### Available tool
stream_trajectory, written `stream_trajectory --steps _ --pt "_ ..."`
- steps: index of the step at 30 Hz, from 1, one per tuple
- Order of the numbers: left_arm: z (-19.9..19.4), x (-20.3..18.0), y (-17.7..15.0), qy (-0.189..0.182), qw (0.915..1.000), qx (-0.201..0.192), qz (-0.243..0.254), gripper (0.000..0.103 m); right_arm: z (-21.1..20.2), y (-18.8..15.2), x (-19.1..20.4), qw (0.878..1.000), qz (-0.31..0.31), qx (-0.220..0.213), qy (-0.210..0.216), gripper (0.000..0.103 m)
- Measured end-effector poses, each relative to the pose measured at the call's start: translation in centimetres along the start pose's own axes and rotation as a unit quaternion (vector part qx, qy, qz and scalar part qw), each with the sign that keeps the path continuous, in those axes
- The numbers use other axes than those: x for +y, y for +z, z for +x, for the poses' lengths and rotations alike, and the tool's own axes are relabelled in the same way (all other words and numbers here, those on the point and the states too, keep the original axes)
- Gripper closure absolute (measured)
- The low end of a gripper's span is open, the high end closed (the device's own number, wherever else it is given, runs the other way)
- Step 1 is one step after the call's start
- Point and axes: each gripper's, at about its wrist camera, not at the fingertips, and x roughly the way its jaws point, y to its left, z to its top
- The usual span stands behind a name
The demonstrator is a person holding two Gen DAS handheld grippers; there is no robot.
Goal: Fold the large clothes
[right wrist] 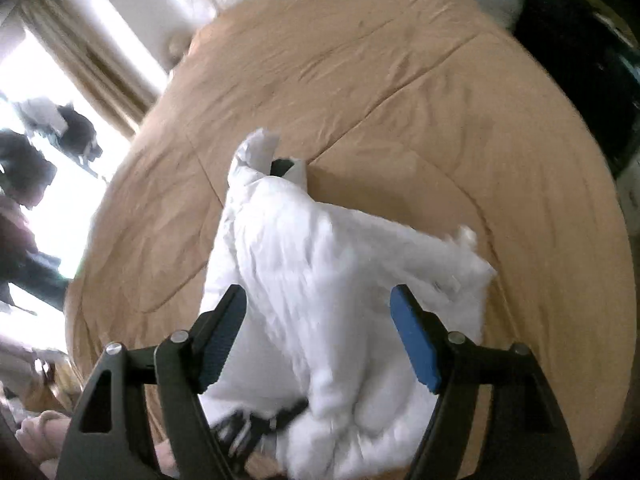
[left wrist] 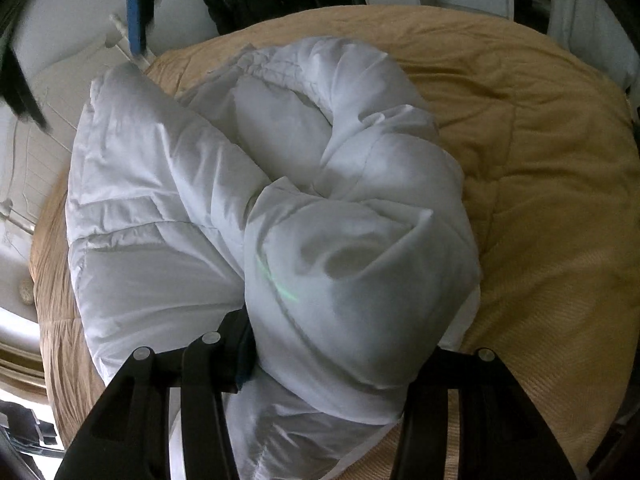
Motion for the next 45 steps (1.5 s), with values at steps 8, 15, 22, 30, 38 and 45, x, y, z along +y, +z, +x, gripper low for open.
stream_trajectory --steps 8,15,22,30,38,45 --pt "-3.3 1.8 -1.2 -0.039 0.9989 -0.018 0.019 0.052 11.4 0.2 -9.5 0.977 0.134 0.14 0.09 0.086" --pt "-12.7 8.6 -4.1 -0.163 0.9844 -0.035 -0.057 0.049 13.0 -2.4 -13.1 0.963 0.198 0.134 0.126 0.088" --pt "-11.8 23.9 -1.2 -0.083 0.9732 -0.057 -0.207 0.045 12.1 -2.9 -13.4 0.964 0.196 0.135 0.117 0.087" --pt "6.2 28.2 3.7 -0.131 0.9464 0.041 -0.292 0.047 11.7 -3.1 -11.4 0.973 0.19 0.111 0.071 0.083" --pt "9.0 26.9 3.8 -0.118 0.9486 0.057 -0.288 0.045 0.6 -6.8 -5.3 0.987 0.126 -0.039 -0.091 0.072" --pt "10.1 26.3 4.2 -0.114 0.948 0.061 -0.291 0.045 -2.1 -16.6 5.4 0.983 0.036 -0.159 -0.08 0.072"
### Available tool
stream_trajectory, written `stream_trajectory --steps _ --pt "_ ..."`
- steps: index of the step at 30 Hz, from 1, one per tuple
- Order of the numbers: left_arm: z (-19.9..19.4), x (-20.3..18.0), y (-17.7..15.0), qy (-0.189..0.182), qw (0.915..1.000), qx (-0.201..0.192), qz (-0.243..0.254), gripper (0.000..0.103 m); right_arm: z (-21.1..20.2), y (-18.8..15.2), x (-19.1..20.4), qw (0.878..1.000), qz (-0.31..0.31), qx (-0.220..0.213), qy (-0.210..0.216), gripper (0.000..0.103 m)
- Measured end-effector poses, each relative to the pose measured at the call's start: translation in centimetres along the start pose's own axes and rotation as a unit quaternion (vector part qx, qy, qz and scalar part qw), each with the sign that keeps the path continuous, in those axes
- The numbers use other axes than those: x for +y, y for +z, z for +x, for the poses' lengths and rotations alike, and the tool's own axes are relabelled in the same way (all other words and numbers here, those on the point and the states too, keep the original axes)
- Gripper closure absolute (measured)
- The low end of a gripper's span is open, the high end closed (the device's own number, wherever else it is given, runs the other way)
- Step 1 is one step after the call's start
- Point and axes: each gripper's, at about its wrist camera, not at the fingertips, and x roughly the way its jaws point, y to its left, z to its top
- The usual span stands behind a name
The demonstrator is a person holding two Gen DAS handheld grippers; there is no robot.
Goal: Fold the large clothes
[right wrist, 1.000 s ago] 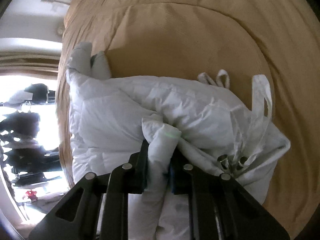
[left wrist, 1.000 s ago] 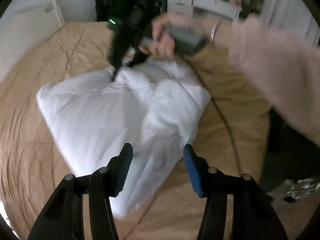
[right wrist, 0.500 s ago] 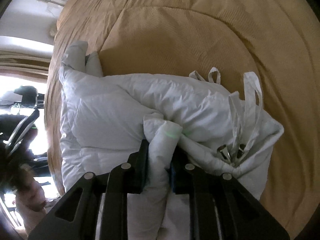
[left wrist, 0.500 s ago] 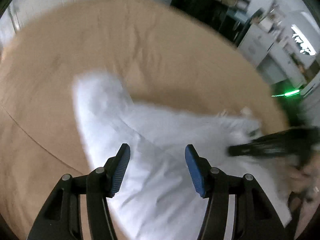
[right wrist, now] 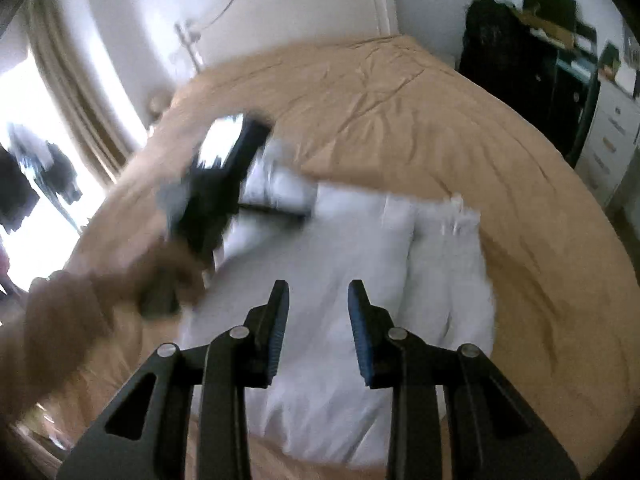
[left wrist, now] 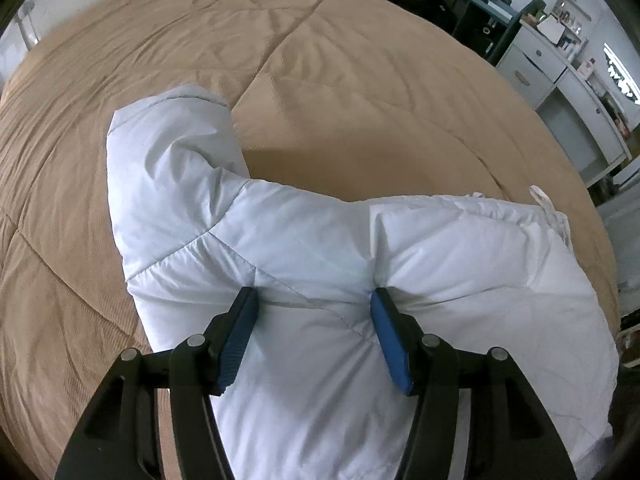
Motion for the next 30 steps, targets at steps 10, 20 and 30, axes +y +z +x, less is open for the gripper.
stream_trajectory --steps 10,20,30 --pt "-8.7 -3.2 -0.3 -0.088 0.9945 -0.051 0.022 0.044 6.1 -7.5 -2.8 0.999 0.01 0.008 -0.035 0.074" --pt "1.1 -14.3 1.6 0.016 0.988 0.021 0.152 0.034 5.6 -8.4 -1.3 0.997 0.013 -0.006 -0.082 0.073" --pt "1.1 -11.0 8.0 0.015 0.997 -0.003 0.076 0.046 5.6 -8.4 -0.7 0.995 0.023 0.004 -0.095 0.073"
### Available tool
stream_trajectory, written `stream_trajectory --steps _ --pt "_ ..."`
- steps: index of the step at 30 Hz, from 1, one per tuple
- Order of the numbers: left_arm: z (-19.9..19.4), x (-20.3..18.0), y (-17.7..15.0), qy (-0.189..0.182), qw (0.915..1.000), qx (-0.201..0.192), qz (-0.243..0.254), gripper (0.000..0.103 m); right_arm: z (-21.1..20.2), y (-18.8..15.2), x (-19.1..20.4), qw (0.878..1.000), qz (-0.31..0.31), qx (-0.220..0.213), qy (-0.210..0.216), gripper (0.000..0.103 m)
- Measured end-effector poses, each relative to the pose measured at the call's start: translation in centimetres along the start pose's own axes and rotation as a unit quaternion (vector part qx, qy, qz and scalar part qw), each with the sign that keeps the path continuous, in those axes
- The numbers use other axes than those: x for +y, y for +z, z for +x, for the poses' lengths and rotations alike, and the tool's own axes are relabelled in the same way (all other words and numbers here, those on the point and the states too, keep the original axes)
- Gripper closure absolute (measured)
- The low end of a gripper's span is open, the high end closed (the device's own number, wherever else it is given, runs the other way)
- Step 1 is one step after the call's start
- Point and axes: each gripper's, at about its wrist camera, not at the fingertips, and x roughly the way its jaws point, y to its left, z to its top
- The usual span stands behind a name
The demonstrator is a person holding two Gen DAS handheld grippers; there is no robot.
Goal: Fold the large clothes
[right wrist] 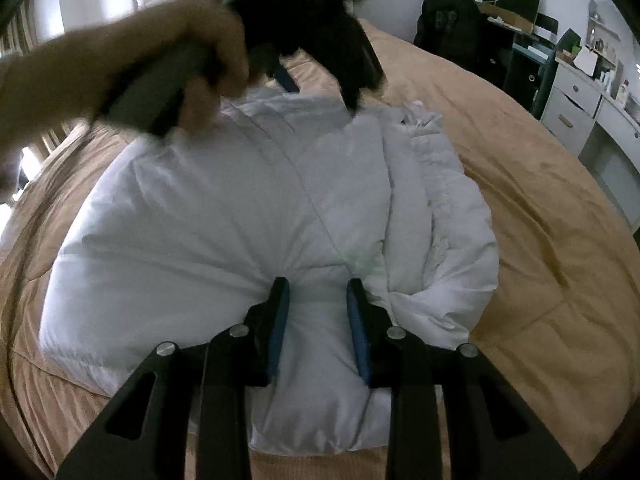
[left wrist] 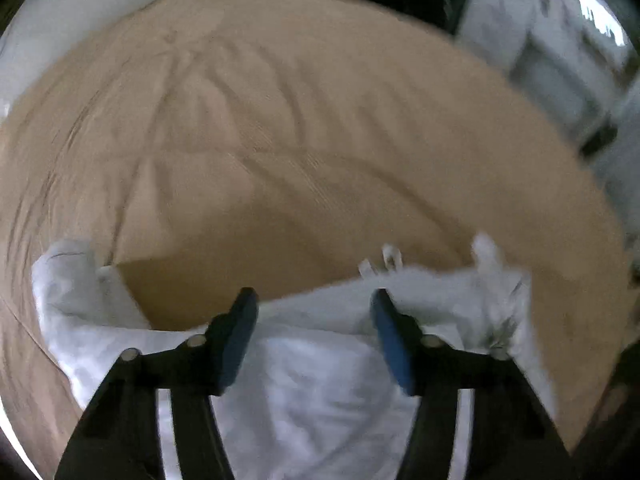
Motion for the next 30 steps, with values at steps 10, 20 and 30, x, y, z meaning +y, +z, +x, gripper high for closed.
stream_trajectory --steps 10,20,30 --pt "-10.6 7.9 -14.2 -0.036 0.9965 -0.048 -0.058 0.038 -0.1 0.3 -0.1 1.0 0.008 0.008 -0.001 0.072" --pt "-6.7 9.3 -21.0 -0.063 0.9851 -0.065 -0.146 0.021 -1.7 0.8 2.6 0.984 -0.02 0.021 -0.175 0.025" --pt "-7.5 14.6 -23.3 -0.184 0.9536 -0.09 -0.221 0.021 0.1 -0.9 -7.1 0.967 0.229 0.106 0.02 0.0"
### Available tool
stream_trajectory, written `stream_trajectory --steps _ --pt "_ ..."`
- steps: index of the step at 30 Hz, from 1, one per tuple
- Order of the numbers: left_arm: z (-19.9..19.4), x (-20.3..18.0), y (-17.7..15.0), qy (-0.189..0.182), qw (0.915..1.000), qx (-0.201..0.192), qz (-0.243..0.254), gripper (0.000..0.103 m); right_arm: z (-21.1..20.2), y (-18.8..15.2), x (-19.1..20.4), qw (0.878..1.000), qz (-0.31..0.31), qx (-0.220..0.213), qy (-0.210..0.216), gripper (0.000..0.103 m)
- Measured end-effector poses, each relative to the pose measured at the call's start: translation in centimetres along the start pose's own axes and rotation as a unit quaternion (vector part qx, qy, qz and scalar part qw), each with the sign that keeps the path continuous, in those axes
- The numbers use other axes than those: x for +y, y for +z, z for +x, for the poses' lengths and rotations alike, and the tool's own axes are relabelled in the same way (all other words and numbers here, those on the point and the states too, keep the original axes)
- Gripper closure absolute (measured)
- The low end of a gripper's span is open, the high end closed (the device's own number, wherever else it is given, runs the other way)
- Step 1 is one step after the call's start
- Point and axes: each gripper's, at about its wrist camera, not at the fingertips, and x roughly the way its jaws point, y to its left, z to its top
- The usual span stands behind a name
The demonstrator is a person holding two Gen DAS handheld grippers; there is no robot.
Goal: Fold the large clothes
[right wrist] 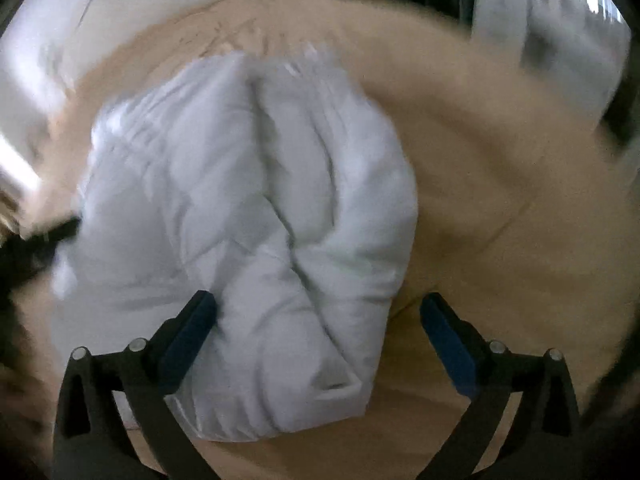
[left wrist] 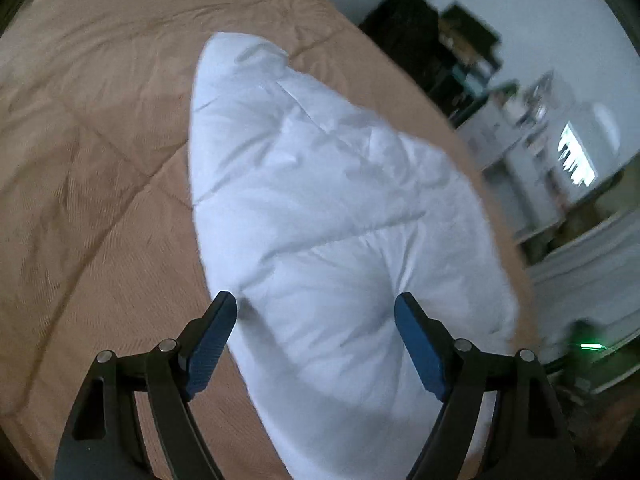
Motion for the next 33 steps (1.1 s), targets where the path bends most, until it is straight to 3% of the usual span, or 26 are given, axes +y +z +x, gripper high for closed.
stream_trajectory --steps 1,4,6,9,13,16,18,20,21,23,25,26,29,33 --pt "-1.0 1.4 0.0 -0.017 0.9995 -0.015 -0.024 0.019 0.6 0.1 -1.2 0.999 0.029 0.019 0.034 0.0" --pt "-2.5 6.1 -0.1 -0.059 0.9936 -0.037 -0.089 0.001 3.1 -0.3 -4.5 0.978 0.113 0.078 0.157 0.0" --pt "-1.4 9.6 0.0 -0.098 0.9828 -0.028 -0.154 0.001 4.4 -0.7 -5.1 0.963 0.134 0.097 0.212 0.0" --pt "3.0 11.8 0.9 -0.151 0.9656 0.007 -0.212 0.001 5.3 -0.7 -4.1 0.962 0.113 0.1 0.229 0.0" --pt "8.6 11.2 3.0 -0.205 0.9512 0.036 -0.228 0.001 6.0 -0.5 -4.2 0.956 0.116 0.101 0.251 0.0" --pt "11.3 9.9 5.4 -0.245 0.944 0.04 -0.217 0.001 6.3 -0.7 -4.5 0.953 0.119 0.104 0.259 0.0" --pt "12.9 8.9 6.1 -0.251 0.9422 0.051 -0.216 0.001 6.3 -0.7 -4.6 0.953 0.119 0.103 0.259 0.001" --pt "14.1 7.7 6.7 -0.244 0.9451 0.06 -0.209 0.002 6.3 -0.8 -4.5 0.952 0.121 0.098 0.262 0.008" --pt "14.1 7.5 6.9 -0.249 0.9434 0.062 -0.21 0.003 6.1 -0.9 -4.5 0.951 0.124 0.097 0.268 0.016" --pt "12.7 7.7 7.2 -0.303 0.9237 0.052 -0.229 0.009 5.3 -1.1 -4.5 0.947 0.13 0.093 0.278 0.027" --pt "10.3 8.6 7.7 -0.341 0.9052 0.034 -0.251 0.011 3.6 -0.8 -3.0 0.955 0.095 0.082 0.27 0.034" --pt "8.8 8.9 8.1 -0.34 0.9074 0.024 -0.246 0.011 2.8 -0.6 -1.8 0.958 0.073 0.077 0.267 0.036" --pt "3.2 10.2 9.7 -0.3 0.9305 -0.013 -0.209 0.011 1.2 -0.2 2.8 0.951 0.028 0.075 0.299 0.038" --pt "-2.6 15.1 10.2 -0.271 0.9322 -0.051 -0.234 0.011 2.7 -0.1 8.6 0.932 0.005 0.098 0.35 0.038"
